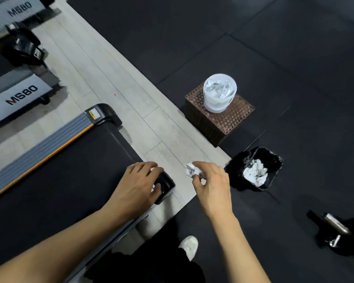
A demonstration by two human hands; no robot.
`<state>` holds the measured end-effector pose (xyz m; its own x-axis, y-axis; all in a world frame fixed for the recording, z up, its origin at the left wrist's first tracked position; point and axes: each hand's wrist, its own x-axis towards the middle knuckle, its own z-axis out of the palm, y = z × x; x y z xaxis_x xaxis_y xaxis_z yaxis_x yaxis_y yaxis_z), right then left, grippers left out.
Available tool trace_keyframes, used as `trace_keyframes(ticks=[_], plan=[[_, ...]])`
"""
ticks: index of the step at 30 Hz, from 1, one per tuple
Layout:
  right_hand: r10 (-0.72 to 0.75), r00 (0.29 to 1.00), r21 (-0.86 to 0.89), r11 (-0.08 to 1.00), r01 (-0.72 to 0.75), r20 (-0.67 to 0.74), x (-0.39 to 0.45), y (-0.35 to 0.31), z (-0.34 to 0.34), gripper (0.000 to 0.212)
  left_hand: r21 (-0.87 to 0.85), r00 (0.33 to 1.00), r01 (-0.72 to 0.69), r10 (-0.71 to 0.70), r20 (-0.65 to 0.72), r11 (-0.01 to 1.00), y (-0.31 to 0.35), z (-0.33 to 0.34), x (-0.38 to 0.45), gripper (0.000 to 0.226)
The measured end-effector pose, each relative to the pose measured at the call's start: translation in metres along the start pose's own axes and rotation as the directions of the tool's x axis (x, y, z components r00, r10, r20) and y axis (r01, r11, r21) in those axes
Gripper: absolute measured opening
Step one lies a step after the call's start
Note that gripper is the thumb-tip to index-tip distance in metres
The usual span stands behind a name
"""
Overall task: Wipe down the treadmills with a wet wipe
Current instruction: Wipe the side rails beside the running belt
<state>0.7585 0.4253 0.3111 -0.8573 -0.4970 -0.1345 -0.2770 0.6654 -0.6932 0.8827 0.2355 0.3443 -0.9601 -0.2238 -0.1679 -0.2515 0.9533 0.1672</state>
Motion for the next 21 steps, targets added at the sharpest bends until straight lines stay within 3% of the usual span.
trace_keyframes(ticks=[10, 21], plan=[[-0.224, 0.972, -0.062, 0.974, 0.220, -0.072, 0.072, -0.103, -0.113, 0.038, -0.042, 0.972, 0.122, -0.128, -0.198, 0.992, 0.022, -0.140, 0.035, 0.048], [-0.443, 0.895, -0.116, 0.888, 0.445, 0.041, 0.232, -0.222, -0.138, 0.039, -0.091, 0.862, 0.316, -0.326, -0.387, 0.944, -0.046, -0.239, 0.127, 0.044]])
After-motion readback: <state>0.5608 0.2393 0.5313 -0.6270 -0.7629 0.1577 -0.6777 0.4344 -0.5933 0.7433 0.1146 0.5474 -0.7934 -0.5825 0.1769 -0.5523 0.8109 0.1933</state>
